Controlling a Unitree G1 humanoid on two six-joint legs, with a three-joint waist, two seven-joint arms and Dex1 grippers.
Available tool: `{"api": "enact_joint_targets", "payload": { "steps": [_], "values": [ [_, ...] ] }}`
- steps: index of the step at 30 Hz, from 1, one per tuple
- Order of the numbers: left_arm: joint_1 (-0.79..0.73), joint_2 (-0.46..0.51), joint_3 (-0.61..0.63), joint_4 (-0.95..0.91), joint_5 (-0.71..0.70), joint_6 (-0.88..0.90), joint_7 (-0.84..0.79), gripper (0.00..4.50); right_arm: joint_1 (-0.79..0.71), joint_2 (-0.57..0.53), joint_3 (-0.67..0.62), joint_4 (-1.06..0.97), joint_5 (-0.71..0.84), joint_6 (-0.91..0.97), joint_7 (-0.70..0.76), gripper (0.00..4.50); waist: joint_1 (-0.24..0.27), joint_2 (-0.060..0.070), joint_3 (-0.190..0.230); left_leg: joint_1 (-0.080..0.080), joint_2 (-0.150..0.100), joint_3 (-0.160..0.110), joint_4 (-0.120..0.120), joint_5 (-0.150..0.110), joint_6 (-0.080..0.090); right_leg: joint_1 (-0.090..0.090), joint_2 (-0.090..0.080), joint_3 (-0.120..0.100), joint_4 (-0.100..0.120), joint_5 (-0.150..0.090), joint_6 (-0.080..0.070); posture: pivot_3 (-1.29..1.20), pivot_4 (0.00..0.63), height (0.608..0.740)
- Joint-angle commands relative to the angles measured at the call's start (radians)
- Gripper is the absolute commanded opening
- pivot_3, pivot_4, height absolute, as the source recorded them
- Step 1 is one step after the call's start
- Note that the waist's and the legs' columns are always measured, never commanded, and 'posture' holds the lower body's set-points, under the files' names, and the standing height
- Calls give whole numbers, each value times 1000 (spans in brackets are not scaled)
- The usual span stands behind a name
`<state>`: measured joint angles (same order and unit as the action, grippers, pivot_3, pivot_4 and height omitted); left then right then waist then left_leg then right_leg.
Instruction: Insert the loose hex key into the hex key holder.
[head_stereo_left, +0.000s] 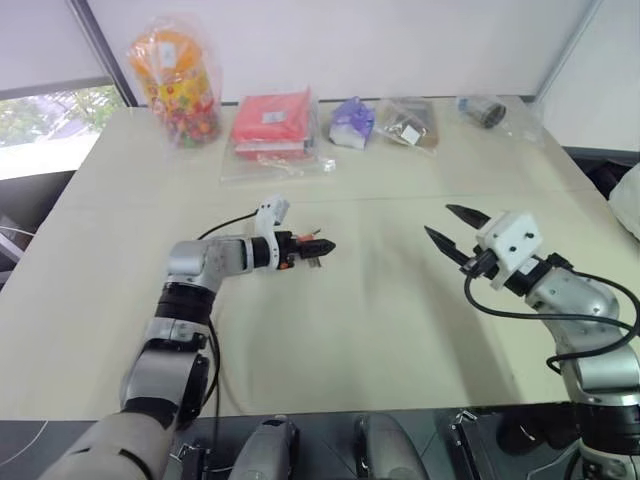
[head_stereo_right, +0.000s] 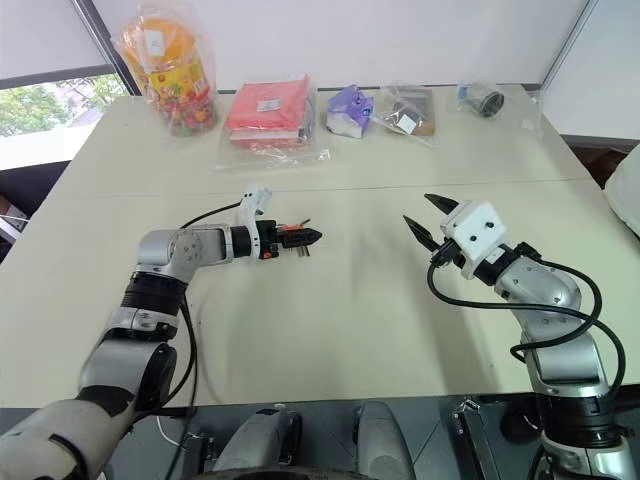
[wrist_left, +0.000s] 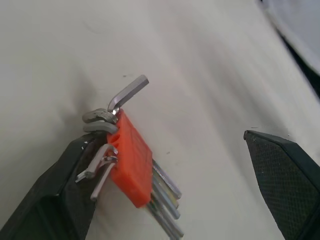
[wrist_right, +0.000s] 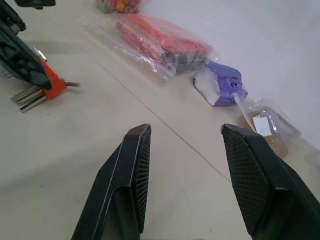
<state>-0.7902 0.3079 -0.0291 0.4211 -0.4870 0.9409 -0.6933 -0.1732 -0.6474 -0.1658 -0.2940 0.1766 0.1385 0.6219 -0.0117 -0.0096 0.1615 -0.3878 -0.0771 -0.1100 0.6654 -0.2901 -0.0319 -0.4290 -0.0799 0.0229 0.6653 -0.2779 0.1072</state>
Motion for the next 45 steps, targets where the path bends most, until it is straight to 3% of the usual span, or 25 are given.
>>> {"api": "enact_joint_targets", "payload": {
  "steps": [1, 13, 19, 26, 32, 41, 45],
  "values": [
    [2, 41, -25, -55, 43, -30, -19, 4459, -25, 5, -4, -4, 4, -25, -4, 2311, 0, 0, 0, 0, 0, 0, 0, 0, 0, 0, 0, 0, 0, 0, 0, 0, 150, 740],
    [70, 244, -231, -120, 275, -243, -152, 4459, -67, 4, 19, 43, -1, -54, 7, 2311, -4, 0, 0, 0, 0, 0, 0, 0, 0, 0, 0, 0, 0, 0, 0, 0, 150, 740],
    [85, 318, -254, -142, 327, -342, -242, 4459, -73, 1, 26, 51, -3, -64, 12, 2311, -2, 0, 0, 0, 0, 0, -1, 0, 0, 0, 0, 0, 0, 0, 0, 0, 150, 740],
    [85, 396, -176, -217, 293, -345, -304, 4459, -90, -13, 38, 20, 62, 9, 69, 2311, -2, 0, 0, 0, 0, 0, 0, 0, 0, 0, 0, 0, 0, 0, 0, 0, 150, 740],
    [110, 409, -41, -353, 198, -208, -271, 4459, -133, -75, 82, 14, 103, 92, 196, 2311, -2, 0, 0, -1, 0, 0, 0, 0, 1, 0, 0, 0, 0, 0, 0, 0, 150, 740],
    [279, 458, 174, -717, 46, 40, -158, 4459, -237, -235, 150, 42, 160, 194, 454, 2311, -4, 0, 0, -1, 1, -1, 0, -1, 2, 0, -1, 0, 0, 0, 0, 0, 150, 740],
    [357, 480, 235, -820, -1, 95, -118, 4459, -272, -258, 167, 60, 162, 204, 504, 2311, 0, 0, 0, -1, 1, -1, 0, -3, 5, 0, -2, 0, -1, 0, 0, 0, 150, 740]
  ]
}}
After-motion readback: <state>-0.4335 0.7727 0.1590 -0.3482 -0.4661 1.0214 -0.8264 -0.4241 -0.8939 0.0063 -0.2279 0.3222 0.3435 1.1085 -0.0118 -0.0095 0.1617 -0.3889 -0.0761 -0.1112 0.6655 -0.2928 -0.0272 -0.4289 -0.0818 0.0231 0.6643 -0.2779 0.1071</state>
